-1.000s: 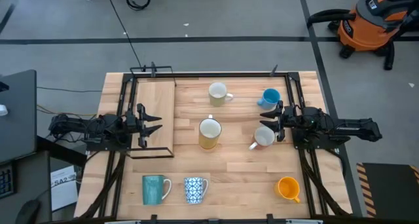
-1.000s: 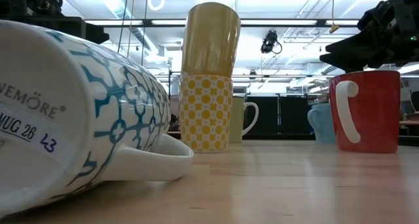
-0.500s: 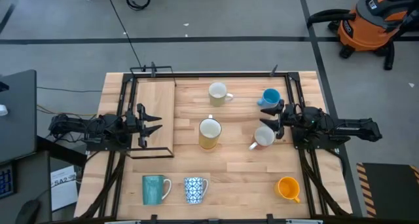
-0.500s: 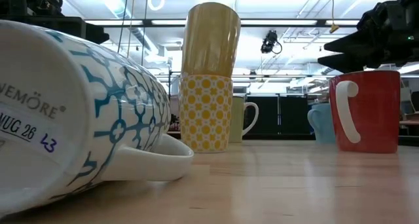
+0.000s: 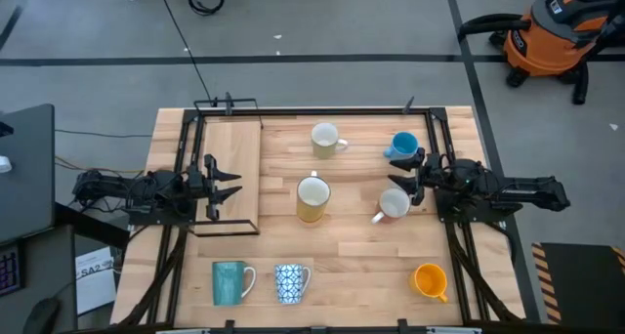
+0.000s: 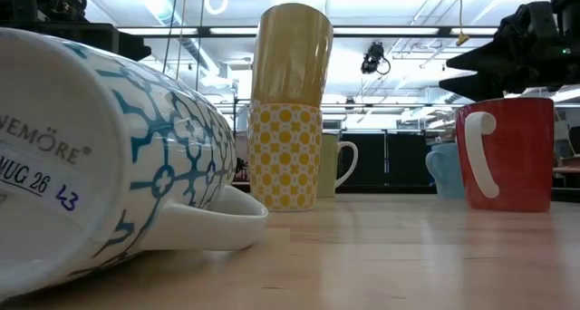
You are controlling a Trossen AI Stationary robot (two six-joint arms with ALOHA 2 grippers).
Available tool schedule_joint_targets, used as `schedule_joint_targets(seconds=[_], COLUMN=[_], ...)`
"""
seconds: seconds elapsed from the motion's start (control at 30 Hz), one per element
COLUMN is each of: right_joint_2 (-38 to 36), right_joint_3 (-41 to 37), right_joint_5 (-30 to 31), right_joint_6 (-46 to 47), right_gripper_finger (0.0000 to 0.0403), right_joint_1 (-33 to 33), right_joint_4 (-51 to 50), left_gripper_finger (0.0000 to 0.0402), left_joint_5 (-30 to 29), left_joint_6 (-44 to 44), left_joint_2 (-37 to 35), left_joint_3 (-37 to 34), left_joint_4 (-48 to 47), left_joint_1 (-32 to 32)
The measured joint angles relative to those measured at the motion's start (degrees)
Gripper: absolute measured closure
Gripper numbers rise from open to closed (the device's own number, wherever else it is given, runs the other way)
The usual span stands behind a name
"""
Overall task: Place coffee mugs
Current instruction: Put the light green mug on the shelf
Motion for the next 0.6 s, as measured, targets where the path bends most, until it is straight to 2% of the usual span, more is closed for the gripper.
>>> schedule_joint_targets(seconds=[0.17, 0.4, 0.6], right_joint_2=[0.0, 0.0, 0.0], right_joint_3=[0.0, 0.0, 0.0], right_joint_5=[0.0, 0.0, -1.8], right_joint_6=[3.0, 2.7, 5.4], right_gripper_finger=[0.0116, 0.0053, 0.0039], right_joint_1=[0.0, 0.0, 0.0], right_joint_4=[2.2, 4.5, 6.5], left_gripper_finger=[0.0253, 0.0253, 0.0253], left_joint_5=[0.0, 0.0, 0.0], left_joint_6=[0.0, 0.0, 0.0], left_joint_2=[0.0, 0.0, 0.0], left_joint_3=[0.0, 0.0, 0.0], left_joint_4=[0.0, 0.0, 0.0], left_joint_1=[0.0, 0.0, 0.0])
